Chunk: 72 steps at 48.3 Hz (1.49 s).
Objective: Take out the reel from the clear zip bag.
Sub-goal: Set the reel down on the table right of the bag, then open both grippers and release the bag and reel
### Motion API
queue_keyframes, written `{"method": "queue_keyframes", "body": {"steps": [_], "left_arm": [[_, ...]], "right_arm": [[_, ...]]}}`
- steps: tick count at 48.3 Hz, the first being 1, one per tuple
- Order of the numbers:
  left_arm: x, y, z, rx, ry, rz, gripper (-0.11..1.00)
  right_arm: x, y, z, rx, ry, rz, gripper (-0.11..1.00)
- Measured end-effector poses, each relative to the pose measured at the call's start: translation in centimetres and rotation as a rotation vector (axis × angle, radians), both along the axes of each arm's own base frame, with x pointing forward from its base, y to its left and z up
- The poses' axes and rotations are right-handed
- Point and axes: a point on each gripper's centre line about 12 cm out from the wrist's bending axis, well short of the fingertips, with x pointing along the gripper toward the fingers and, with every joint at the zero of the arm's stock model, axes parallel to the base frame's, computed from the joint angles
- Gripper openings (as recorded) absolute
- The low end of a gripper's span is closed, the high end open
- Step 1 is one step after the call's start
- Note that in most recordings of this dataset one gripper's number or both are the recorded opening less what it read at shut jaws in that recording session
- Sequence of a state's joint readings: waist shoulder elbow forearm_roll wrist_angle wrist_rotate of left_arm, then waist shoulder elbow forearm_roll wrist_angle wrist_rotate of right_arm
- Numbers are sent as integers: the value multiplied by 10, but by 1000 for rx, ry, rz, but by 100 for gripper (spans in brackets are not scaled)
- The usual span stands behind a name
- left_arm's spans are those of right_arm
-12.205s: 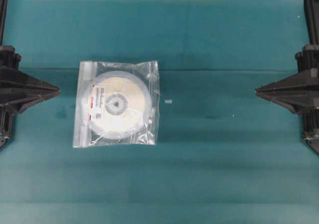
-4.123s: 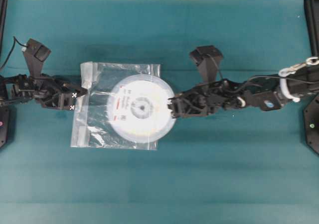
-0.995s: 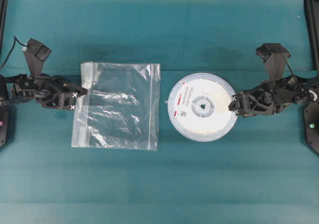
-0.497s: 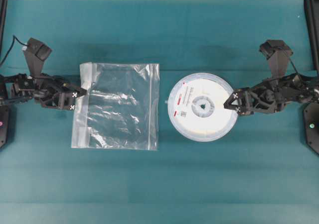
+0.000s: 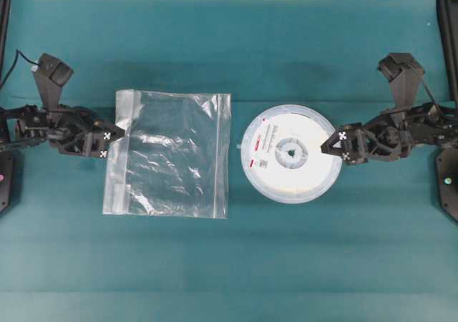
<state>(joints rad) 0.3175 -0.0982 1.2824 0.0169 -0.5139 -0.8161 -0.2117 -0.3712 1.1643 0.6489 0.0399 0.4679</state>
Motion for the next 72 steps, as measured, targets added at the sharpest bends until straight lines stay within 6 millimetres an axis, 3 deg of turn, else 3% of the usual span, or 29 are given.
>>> {"method": "queue_keyframes", "body": {"steps": [6, 10, 28, 43, 58, 72], "left_arm": [[0, 0, 2, 2, -7, 0, 84], [0, 0, 4, 4, -12, -1, 97], [-1, -1, 24, 33, -52, -13, 94], [-9, -5, 68, 163, -114, -90, 94], [-21, -24, 127, 384, -171, -263, 94], [-38, -33, 152, 450, -251, -294, 94]], "right_arm": [[0, 0, 3, -7, -10, 8, 94], [0, 1, 5, -16, -19, 16, 94], [0, 3, 17, -82, -56, 78, 94], [-1, 6, 34, -169, -118, 149, 94], [-2, 13, 59, -347, -212, 281, 94], [-3, 18, 86, -589, -293, 434, 94]]}}
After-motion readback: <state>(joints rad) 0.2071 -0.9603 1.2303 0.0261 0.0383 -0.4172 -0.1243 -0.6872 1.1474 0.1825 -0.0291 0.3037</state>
